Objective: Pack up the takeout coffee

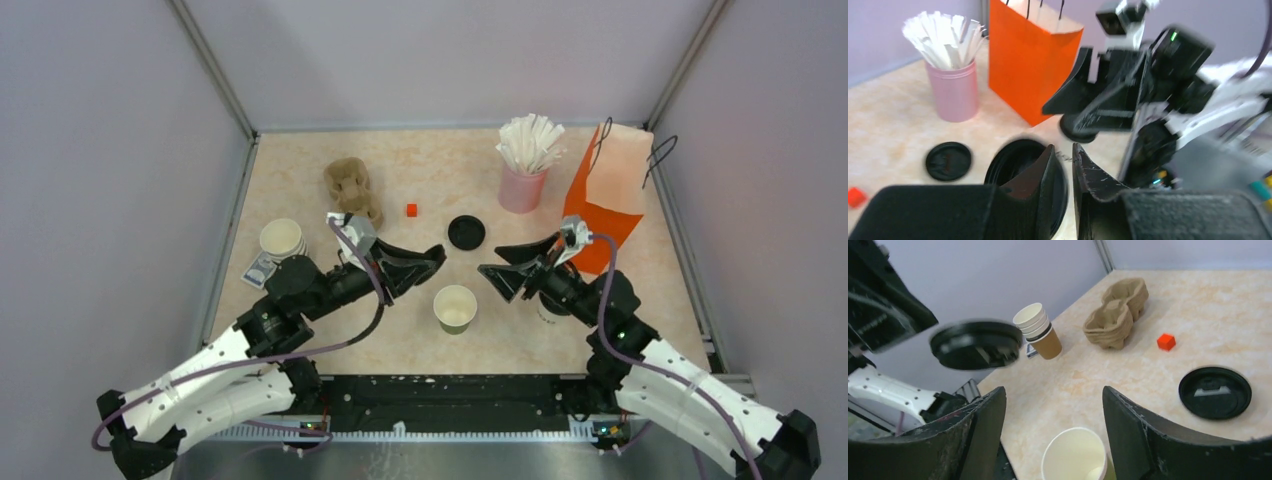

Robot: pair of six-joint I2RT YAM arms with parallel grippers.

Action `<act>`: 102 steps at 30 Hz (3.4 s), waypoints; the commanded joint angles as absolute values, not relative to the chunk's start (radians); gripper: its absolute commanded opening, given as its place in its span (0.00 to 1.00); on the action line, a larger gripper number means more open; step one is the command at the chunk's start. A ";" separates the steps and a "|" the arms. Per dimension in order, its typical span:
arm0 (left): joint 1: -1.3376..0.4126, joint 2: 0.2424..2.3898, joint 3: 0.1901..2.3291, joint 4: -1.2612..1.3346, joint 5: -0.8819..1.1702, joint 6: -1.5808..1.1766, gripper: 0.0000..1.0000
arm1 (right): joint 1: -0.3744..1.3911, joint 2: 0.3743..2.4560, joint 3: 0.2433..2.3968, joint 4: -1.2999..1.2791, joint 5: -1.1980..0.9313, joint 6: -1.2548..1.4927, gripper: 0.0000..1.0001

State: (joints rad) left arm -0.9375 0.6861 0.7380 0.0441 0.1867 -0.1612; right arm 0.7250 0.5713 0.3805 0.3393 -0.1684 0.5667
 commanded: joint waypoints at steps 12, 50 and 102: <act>-0.937 0.750 0.861 -0.060 0.029 -0.535 0.38 | 1.246 0.725 0.375 0.787 0.194 -0.605 0.91; -0.985 0.956 0.515 -0.721 -0.063 -1.190 0.99 | 1.246 0.658 0.619 0.172 0.594 0.176 0.85; -1.102 1.184 1.022 -1.050 -0.415 -0.932 0.66 | 1.246 0.561 0.600 0.002 0.677 0.220 0.82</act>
